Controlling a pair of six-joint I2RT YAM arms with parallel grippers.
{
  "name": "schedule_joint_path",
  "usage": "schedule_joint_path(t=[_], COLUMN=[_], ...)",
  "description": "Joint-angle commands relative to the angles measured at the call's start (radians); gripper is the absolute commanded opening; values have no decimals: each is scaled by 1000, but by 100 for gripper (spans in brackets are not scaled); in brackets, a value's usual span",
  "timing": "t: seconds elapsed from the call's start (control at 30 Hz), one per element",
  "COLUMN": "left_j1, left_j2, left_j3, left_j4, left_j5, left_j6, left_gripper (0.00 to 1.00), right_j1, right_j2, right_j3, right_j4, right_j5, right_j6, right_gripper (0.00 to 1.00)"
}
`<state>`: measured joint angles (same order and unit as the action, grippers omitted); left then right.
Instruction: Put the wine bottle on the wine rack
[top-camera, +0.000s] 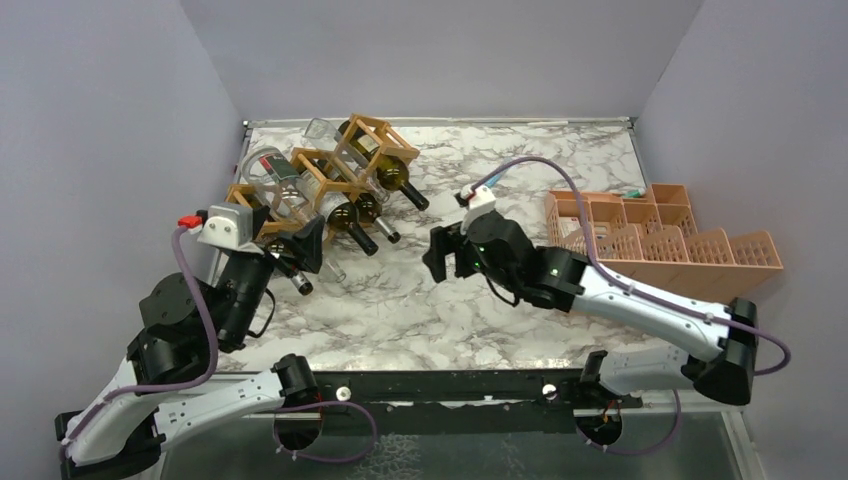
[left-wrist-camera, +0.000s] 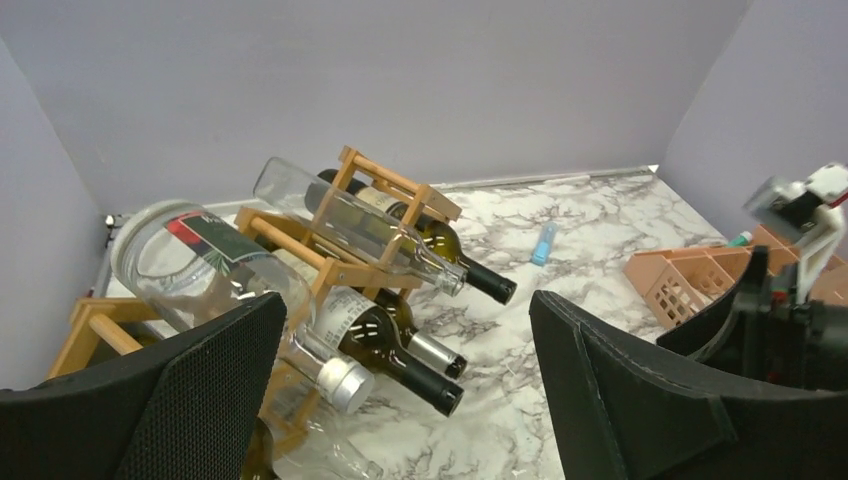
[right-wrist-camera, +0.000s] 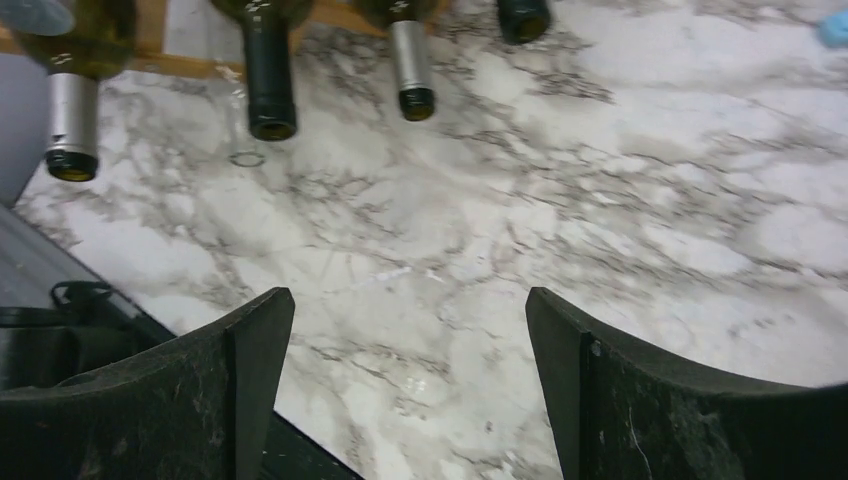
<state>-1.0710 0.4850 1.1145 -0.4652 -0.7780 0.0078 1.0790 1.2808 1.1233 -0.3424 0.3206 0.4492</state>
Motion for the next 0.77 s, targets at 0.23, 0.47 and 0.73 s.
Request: schedule_joint_path(t=[0.23, 0.47, 0.73], left_j1=[-1, 5, 8], left_j2=[-117, -120, -118], left_j3=[32, 121, 133], left_j4=[-99, -115, -115], left_j5=[43, 51, 49], left_j6=[-66, -20, -1], left_gripper=[99, 99, 99], right_j1=[5, 5, 4], right_j2=[-336, -450, -534], right_j3=[-19, 29, 42], right_j4=[-243, -246, -210], right_j5=[441, 477, 446], right_j6=[-42, -114, -157], right_gripper=[89, 89, 89])
